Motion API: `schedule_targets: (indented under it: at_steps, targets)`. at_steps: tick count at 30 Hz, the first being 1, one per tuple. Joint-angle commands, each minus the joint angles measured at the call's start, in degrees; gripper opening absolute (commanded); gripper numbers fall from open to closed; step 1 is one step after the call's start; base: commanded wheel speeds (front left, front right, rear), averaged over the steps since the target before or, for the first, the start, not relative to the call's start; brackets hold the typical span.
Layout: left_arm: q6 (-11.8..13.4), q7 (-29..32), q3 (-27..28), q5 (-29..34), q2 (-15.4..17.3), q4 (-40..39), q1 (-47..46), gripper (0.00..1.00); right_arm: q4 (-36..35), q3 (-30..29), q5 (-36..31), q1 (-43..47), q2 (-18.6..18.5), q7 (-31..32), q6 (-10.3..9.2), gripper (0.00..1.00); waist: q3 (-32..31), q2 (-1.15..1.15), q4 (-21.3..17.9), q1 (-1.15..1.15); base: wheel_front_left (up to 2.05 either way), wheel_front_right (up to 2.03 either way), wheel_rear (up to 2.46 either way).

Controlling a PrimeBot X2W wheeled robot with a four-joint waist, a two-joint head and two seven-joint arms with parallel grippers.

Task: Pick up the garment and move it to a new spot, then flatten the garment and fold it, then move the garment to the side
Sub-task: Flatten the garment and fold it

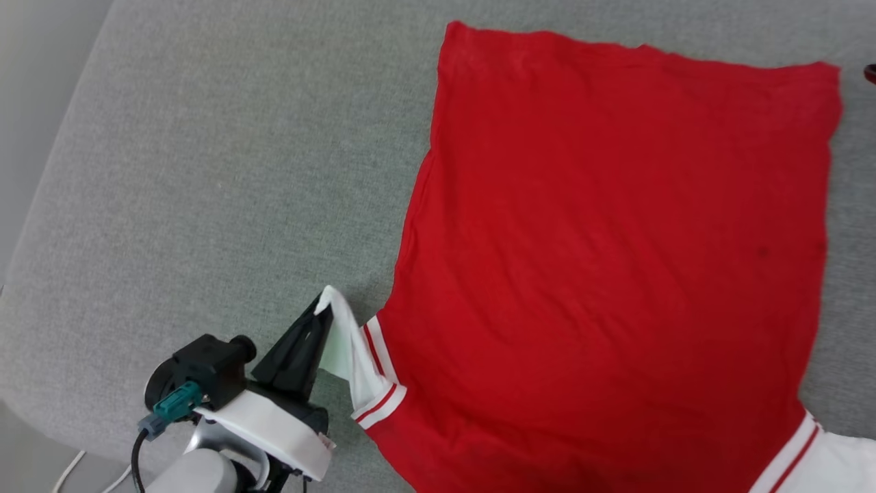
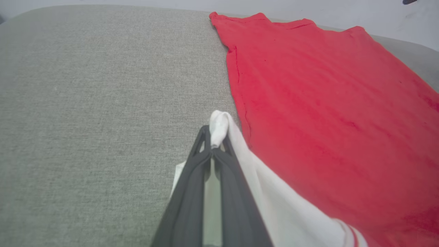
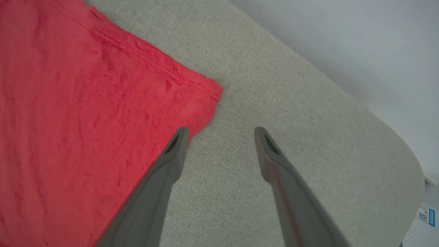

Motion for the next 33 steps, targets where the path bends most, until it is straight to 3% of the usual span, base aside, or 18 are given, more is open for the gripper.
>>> schedule_targets:
  at_steps: [1, 6, 15, 16, 17, 26, 33]
  targets:
    - [-0.41, -0.15, 0.51, 0.85, -0.82, -0.46, -1.22, 0.0, 1.5, 0.71, -0.6, -1.99, 0.02, 2.51, -0.04, 1.0, 3.29, 0.0, 2.24, -0.02, 0.0, 0.0, 0.0]
    - [-1.31, -0.15, 1.04, 2.99, -2.88, -1.04, -2.39, 0.0, 5.58, 1.04, -1.92, -2.87, 0.63, 5.44, -0.03, 1.0, 6.62, 0.0, 3.55, -0.02, 0.0, 0.0, 0.0]
    - [-2.31, -0.15, 2.65, 5.26, -5.29, -1.37, -2.57, 0.0, 8.6, 3.16, 0.02, 4.83, 0.35, 5.26, -0.01, 1.0, 8.27, 0.0, 4.34, -0.02, 0.0, 0.0, 0.0]
    - [-2.38, -0.15, 2.73, 5.33, -5.34, -1.19, -2.51, 0.0, 8.39, 3.35, -0.05, 4.79, 0.17, 5.01, -0.01, 0.07, 8.09, 0.0, 4.28, -0.02, 0.0, 0.0, 0.0]
    - [-2.58, -0.15, 2.85, 5.42, -5.39, -0.98, -2.4, 0.0, 8.27, 3.33, 0.03, 4.56, 0.14, 4.7, -0.01, 0.0, 7.81, 0.0, 4.18, -0.02, 0.0, 0.0, 0.0]
    - [-2.46, -0.15, 4.52, 5.51, -5.63, 0.64, 0.3, 0.0, 8.41, 1.46, 2.49, 2.19, 1.19, -3.35, -0.03, 0.0, 1.1, 0.0, 2.79, -0.02, 0.0, 0.0, 0.0]
    - [-0.97, 0.15, 5.6, 4.5, -3.94, 0.79, 5.0, 0.0, 2.96, 5.62, 7.82, 9.48, -3.87, -7.76, -0.04, 0.0, -7.42, 0.0, 0.42, -0.02, 0.0, 0.0, 0.0]
